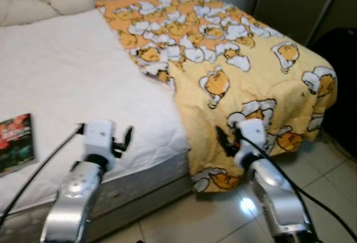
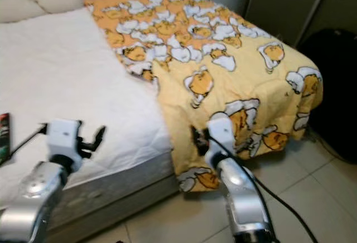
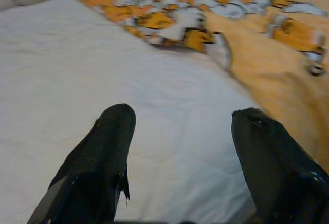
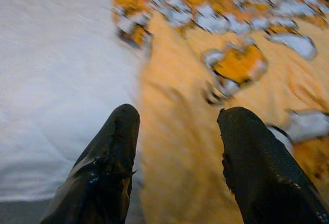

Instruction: Clean up the room

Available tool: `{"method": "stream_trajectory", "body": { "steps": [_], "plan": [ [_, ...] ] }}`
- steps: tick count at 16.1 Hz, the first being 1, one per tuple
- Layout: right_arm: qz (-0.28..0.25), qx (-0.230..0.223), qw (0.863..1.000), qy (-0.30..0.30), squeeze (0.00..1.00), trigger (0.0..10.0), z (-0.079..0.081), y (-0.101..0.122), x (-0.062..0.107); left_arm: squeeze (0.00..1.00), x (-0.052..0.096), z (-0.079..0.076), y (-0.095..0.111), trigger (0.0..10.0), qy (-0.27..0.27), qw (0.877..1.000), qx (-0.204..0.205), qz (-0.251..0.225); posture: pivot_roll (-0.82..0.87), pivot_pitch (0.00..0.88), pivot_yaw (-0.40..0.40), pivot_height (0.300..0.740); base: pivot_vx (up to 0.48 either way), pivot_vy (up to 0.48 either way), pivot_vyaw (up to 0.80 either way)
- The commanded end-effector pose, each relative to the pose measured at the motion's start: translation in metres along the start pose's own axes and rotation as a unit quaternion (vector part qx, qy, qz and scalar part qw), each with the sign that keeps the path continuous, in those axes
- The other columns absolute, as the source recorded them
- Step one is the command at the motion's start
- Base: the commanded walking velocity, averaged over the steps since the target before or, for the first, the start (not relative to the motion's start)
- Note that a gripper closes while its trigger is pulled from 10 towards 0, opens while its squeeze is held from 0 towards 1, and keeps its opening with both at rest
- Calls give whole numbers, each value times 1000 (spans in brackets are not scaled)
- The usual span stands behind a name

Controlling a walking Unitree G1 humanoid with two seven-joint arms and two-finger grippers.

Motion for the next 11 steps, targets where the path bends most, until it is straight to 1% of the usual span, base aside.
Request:
{"method": "stream_trajectory", "body": {
  "steps": [1, 2, 3, 4, 8, 11],
  "plan": [
    [3, 11, 1000, -16, 0, 10000, -10, -3, 2, 0, -1, -6, 2, 10000, -8, 1000, 4, -1, 19, 0, 30, 740, 0, 0, 0],
    [0, 14, 1000, -15, 0, 10000, -9, -2, 1, 0, -2, -6, 3, 10000, -13, 1000, -6, -5, 18, 0, 33, 740, 0, 0, 0],
    [-1, 13, 1000, -12, 0, 10000, -8, -1, 1, 0, -3, -8, 5, 10000, -15, 1000, -2, -18, 18, 0, 34, 740, 0, 0, 0],
    [-2, 12, 1000, -9, 0, 10000, -8, -1, 1, 0, -3, -8, 6, 10000, -15, 1000, -3, -19, 16, 0, 34, 740, 0, 0, 0],
    [-2, 11, 1000, -17, 0, 10000, -12, -2, 1, 0, -5, -14, 4, 10000, -25, 1000, -5, -18, 13, 0, 32, 740, 285, 0, 0],
    [-1, 12, 1000, -19, 0, 10000, -14, -3, 1, 0, -4, -14, 4, 10000, -27, 999, -5, -20, 11, 0, 31, 740, 372, 0, 0]
  ]
}}
Point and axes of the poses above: a point about 5 cm out from each wrist's last joint towards the gripper, its own x axis pointing back from the gripper into the wrist, its own y axis along the axis of the wrist's last joint, z = x × y, the point moved 4 cm from there along -x, pointing out of the wrist towards the gripper, and after that the axes turned 6 degrees about x, right-handed, at the moved point
